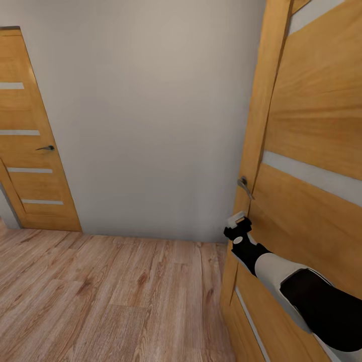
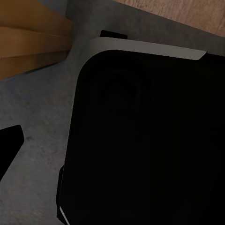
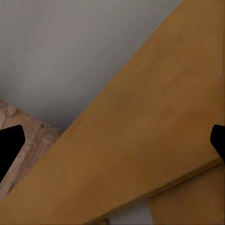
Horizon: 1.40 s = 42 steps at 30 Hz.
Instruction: Move the two storage containers from the living room to the garage. In the garage, place one container on the floor and stack the other container on top of it (either order is fine).
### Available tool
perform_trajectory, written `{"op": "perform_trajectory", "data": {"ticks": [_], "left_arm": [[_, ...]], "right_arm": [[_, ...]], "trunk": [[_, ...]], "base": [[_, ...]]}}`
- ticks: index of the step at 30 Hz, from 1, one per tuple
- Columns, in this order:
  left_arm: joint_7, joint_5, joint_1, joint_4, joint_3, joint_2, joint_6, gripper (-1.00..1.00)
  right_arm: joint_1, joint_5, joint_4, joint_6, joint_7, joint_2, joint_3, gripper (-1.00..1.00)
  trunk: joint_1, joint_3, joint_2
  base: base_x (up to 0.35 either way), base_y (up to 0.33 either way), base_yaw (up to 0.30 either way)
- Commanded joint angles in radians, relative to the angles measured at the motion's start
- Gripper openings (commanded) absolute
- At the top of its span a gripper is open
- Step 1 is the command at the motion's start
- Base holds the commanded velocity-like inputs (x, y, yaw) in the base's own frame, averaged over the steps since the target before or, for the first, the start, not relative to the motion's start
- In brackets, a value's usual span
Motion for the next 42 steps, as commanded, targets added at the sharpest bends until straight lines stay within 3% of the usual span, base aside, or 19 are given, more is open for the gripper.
{"op": "perform_trajectory", "data": {"ticks": [1, 10, 20, 35, 40, 42], "left_arm": [[0.001, 0.005, 0.0, -0.001, 0.0, 0.0, -0.002, 1.0], [0.001, 0.005, 0.0, -0.001, 0.0, 0.0, -0.002, 1.0], [0.001, 0.005, 0.0, -0.001, 0.0, 0.0, -0.002, 1.0], [0.001, 0.005, 0.0, -0.001, 0.0, 0.0, -0.002, 1.0], [0.001, 0.005, 0.0, -0.001, 0.0, 0.0, -0.002, 1.0], [0.001, 0.005, 0.0, -0.001, 0.0, 0.0, -0.002, 1.0]], "right_arm": [[-0.001, 0.003, 0.002, -0.003, -0.006, -0.004, -0.02, 1.0], [-0.001, 0.003, 0.003, -0.003, -0.006, -0.049, -0.043, 1.0], [-0.001, 0.004, 0.003, -0.002, -0.006, -0.119, -0.046, 1.0], [-0.001, 0.001, 0.003, -0.004, -0.005, -0.186, -0.047, 1.0], [-0.001, -0.079, 0.003, -0.008, -0.001, -0.209, -0.047, 1.0], [-0.001, -0.093, 0.003, -0.008, 0.0, -0.215, -0.046, 1.0]], "trunk": [[0.0, -0.001, -0.001], [0.0, -0.001, -0.001], [0.0, -0.001, -0.001], [0.0, -0.001, -0.001], [0.0, -0.001, -0.001], [0.0, -0.001, -0.001]], "base": [[0.0, 0.0, 0.0], [0.0, 0.0, 0.0], [0.0, 0.0, 0.0], [0.0, 0.0, 0.0], [0.0, 0.0, 0.0], [0.0, 0.0, 0.0]]}}
